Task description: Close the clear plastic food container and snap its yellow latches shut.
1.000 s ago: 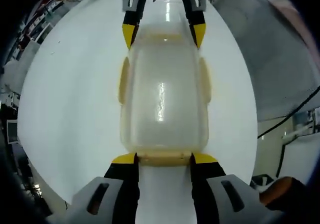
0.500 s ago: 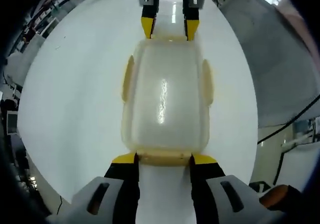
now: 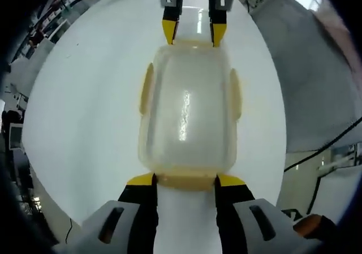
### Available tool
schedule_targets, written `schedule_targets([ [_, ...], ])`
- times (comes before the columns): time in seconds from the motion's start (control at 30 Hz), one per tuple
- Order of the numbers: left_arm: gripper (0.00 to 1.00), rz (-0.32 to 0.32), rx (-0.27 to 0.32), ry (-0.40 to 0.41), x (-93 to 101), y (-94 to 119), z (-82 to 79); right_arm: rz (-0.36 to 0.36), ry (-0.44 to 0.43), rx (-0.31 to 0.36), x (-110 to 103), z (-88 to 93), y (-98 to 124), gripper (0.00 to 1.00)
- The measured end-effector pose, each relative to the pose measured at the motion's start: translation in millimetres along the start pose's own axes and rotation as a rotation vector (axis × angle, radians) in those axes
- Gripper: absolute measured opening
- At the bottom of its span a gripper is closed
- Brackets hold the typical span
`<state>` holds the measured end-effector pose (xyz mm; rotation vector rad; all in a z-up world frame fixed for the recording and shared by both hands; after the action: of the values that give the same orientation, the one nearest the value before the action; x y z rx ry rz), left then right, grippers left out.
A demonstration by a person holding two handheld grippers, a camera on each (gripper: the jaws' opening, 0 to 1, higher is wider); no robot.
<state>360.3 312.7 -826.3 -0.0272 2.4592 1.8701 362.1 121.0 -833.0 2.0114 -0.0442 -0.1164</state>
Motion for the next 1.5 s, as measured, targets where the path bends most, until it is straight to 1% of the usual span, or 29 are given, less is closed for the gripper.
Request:
schedule_targets([
  [0.03,0.37,0.000,-0.001,-0.004,0.1,3,-1.2,-0.013,0.001,0.004,-2,-1.1,2,0.36],
  [0.17,0.37,0.003,-0.006,0.004,1.7,14,-6.8,-0.015,0.005,0.016,-3,-2.1,13,0.36],
  [0.37,0.37,-0.016,-0.010,0.001,0.7,28,-18.1,-0.015,0.003,0.025,-1,-2.5,27,0.36],
  [0.43,0.37,-0.018,-0.013,-0.007,0.1,31,-21.5,-0.026,-0.003,0.026,-1,-2.1,33,0.36],
  [0.6,0.37,-0.016,-0.018,-0.002,-2.8,36,-29.3,-0.034,-0.014,0.041,-1,-0.6,46,0.36],
  [0.7,0.37,-0.019,-0.010,-0.001,-4.3,37,-35.8,-0.030,-0.010,0.037,2,2.3,54,0.36],
  [0.87,0.37,-0.023,0.010,-0.003,-5.9,36,-49.3,-0.032,-0.013,0.032,4,11.0,68,0.36],
  [1.13,0.37,-0.025,0.005,-0.017,-9.9,33,-62.5,-0.012,-0.008,0.008,5,22.3,73,0.36],
  [1.23,0.37,-0.029,0.005,-0.017,-11.4,33,-70.7,-0.007,-0.014,0.008,8,29.3,78,0.36],
  [1.4,0.37,-0.030,0.025,-0.021,-14.3,34,-85.8,0.004,-0.014,-0.019,10,42.7,82,0.36],
  [1.5,0.37,-0.028,0.011,-0.033,-15.8,32,-92.6,0.016,-0.014,-0.025,9,48.6,84,0.36],
])
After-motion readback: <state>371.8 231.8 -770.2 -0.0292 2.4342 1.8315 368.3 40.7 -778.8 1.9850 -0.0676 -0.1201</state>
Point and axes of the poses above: the point that each gripper's makers call its tool centre point, and the gripper's own axes: y roughly backward along the fingers, x roughly to its right, z roughly out of its underside, the point moved 4 cm from there along y, roughly backward along the fingers, and after that the axes turned 9 degrees about -y, right-handed, at the moved point
